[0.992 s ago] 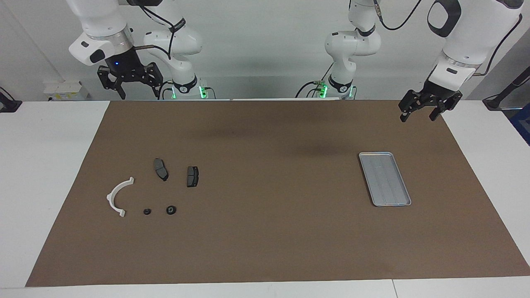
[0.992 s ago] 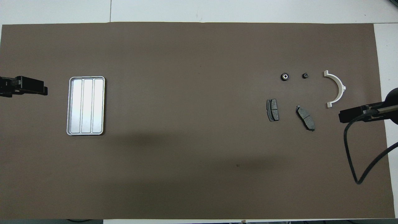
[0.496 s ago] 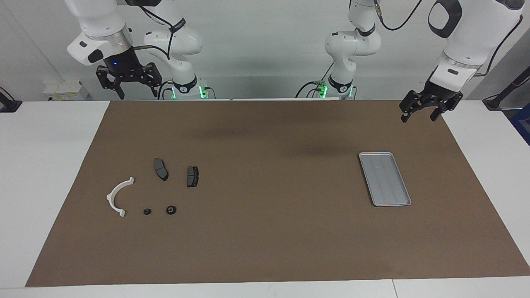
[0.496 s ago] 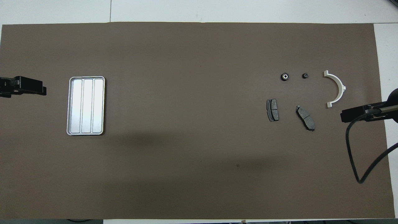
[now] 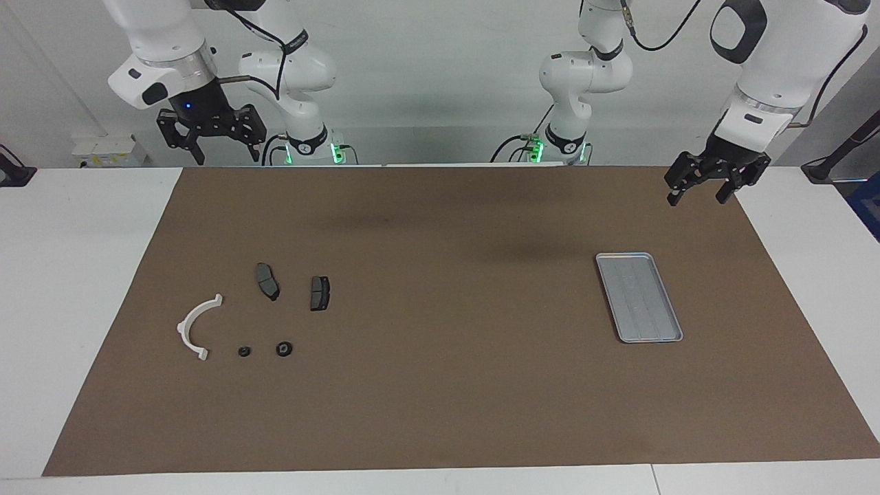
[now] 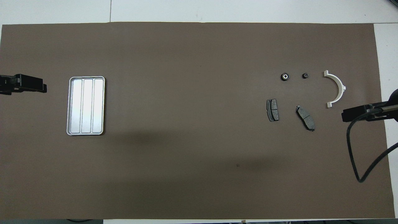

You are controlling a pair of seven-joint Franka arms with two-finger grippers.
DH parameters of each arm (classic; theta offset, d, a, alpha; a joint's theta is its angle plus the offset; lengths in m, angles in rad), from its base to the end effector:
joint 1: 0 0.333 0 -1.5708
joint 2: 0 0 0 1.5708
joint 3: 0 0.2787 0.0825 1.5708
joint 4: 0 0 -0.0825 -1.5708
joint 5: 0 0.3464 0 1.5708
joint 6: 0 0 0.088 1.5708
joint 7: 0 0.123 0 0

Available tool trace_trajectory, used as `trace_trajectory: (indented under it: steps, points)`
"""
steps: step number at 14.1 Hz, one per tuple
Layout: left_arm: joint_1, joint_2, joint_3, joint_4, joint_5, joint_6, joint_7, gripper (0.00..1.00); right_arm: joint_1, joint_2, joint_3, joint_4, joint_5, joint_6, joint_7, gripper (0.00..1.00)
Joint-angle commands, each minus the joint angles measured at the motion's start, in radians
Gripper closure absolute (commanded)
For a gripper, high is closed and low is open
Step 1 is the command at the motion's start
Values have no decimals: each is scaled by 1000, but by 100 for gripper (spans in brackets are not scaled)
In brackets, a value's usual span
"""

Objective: Pick bearing gear from pile to tray

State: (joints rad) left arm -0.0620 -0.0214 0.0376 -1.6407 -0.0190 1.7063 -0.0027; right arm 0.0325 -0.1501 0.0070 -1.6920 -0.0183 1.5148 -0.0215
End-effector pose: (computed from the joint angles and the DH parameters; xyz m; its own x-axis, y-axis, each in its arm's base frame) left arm 0.5247 -0.0147 0.5641 0.9960 -0.0190 0.0868 -0.0208 -0.9996 0.0200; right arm 0.4681 0.0164 0.5881 0.9978 0.0598 -0.0275 0.0603 -0.9980 0.0187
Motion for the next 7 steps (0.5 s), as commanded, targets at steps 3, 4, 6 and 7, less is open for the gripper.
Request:
trace_trajectory:
  steps: [3,4,6,7]
  points:
    - [-1,-41,5,-60,-3,33,1,0,-14,-14,5,-54,12,70,81,0]
    - [1,-41,5,-60,-3,36,1,0,-14,-13,5,-64,9,86,100,0]
    - [2,-44,5,-67,-3,36,1,0,-14,-3,5,-87,1,117,130,0]
    - [2,-45,5,-68,-3,39,1,0,-14,6,5,-98,1,137,146,0]
